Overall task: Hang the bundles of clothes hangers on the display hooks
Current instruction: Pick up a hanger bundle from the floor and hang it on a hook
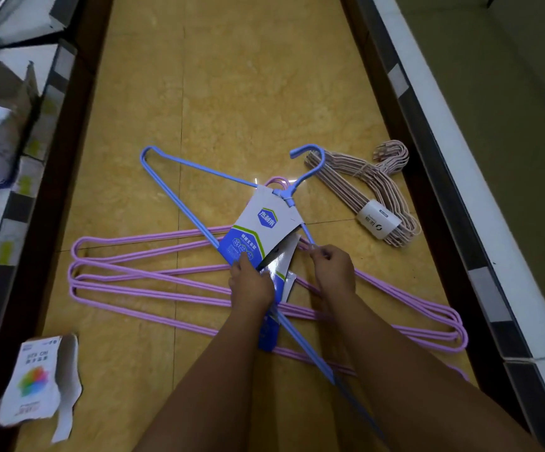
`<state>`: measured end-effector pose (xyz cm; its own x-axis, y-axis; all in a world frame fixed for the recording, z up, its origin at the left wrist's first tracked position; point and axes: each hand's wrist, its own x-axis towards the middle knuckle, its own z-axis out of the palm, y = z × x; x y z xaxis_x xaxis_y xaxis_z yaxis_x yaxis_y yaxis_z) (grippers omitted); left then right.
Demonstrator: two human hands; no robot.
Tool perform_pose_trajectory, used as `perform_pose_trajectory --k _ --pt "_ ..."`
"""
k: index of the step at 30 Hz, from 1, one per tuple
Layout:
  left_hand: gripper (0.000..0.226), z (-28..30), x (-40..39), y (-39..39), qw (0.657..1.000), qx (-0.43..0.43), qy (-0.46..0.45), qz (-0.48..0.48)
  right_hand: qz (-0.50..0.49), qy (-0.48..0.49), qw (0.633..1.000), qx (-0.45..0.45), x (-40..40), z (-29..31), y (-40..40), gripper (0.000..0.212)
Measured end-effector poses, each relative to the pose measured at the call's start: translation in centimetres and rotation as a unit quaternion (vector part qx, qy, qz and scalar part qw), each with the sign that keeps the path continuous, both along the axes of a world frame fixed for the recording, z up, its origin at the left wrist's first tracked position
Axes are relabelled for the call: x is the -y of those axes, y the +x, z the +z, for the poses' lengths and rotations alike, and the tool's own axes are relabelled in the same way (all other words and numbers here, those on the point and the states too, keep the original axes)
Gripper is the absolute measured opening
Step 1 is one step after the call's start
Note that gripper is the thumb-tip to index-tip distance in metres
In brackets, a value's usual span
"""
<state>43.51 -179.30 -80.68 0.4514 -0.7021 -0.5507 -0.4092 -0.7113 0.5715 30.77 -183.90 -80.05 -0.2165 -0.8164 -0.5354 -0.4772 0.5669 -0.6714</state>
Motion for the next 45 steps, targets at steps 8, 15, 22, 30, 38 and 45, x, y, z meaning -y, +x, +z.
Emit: perform_pose_trajectory --k 8,15,22,30,38,45 --pt "0.067 7.7 1.8 2.2 0.999 0.028 -0.033 0.000 0.079 -0.058 0.989 -0.110 -0.5 8.3 1.5 0.030" --pt "0.081 20.7 0.6 3.8 0.997 0.051 -0.049 0.010 0.176 -0.117 0.949 -0.234 -2.0 21.0 0.8 0.032" --pt "0.084 34.6 -0.9 5.4 0.984 0.169 -0.027 -0.057 0.289 -0.122 0.899 -0.306 -3.2 35.6 0.3 0.025" --pt "0.028 49.7 -5.4 9.9 0.952 0.246 -0.011 -0.179 0.385 -0.142 0.883 -0.227 -3.5 51.0 3.0 0.010" --pt "0.016 62.6 -10.8 12.0 0.953 0.250 -0.019 -0.168 0.555 -0.206 0.759 -0.273 -6.4 62.5 9.8 0.037" --pt "0.019 68.2 -15.8 15.0 0.954 0.275 -0.030 -0.112 0.620 -0.353 0.642 -0.280 -11.1 69.4 15.5 0.016"
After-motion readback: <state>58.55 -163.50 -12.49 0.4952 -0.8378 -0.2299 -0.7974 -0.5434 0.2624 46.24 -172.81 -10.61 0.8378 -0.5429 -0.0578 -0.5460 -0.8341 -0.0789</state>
